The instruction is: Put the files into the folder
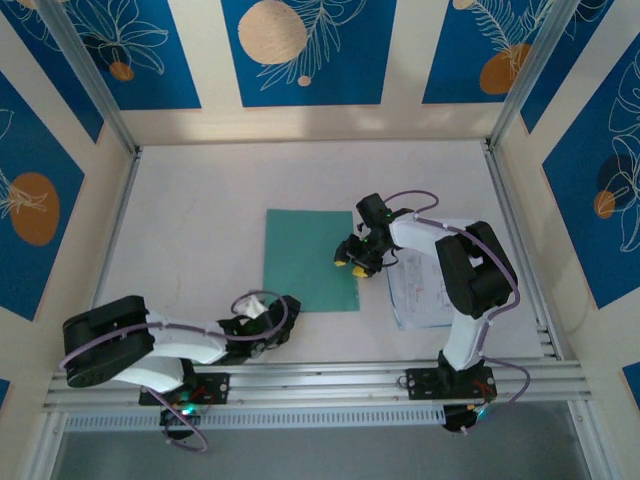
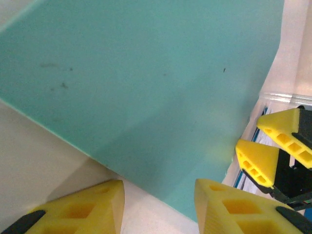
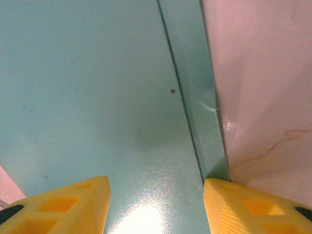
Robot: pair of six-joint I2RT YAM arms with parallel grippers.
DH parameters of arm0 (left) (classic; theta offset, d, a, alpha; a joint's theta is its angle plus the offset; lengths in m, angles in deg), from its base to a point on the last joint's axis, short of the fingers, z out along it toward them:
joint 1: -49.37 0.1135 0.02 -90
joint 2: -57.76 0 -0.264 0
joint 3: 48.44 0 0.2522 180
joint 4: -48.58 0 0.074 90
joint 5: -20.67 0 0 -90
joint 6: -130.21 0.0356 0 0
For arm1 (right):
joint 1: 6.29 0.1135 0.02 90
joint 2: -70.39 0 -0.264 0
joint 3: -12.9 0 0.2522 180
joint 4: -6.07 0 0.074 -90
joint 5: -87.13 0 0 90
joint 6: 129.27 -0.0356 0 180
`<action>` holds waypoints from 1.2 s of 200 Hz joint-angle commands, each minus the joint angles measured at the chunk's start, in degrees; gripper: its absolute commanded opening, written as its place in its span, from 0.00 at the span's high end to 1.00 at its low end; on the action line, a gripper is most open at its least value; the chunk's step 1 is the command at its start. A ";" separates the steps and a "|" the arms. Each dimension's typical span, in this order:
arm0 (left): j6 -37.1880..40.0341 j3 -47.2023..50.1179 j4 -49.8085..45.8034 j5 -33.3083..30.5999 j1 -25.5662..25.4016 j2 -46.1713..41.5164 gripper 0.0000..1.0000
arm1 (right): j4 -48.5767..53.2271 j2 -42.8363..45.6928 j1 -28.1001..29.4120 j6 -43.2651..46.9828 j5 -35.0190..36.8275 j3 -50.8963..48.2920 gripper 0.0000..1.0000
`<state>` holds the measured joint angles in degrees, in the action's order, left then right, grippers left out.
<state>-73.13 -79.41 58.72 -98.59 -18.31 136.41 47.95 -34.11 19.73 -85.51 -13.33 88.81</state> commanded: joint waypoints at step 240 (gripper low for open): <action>0.88 -0.54 37.93 -4.71 -0.52 19.97 1.00 | -1.65 -2.54 -3.06 2.18 -8.13 -2.55 0.41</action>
<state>-73.00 -79.09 91.15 -102.06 -18.38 155.80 46.07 -34.84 16.83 -84.29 -19.98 87.98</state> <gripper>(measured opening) 0.056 0.585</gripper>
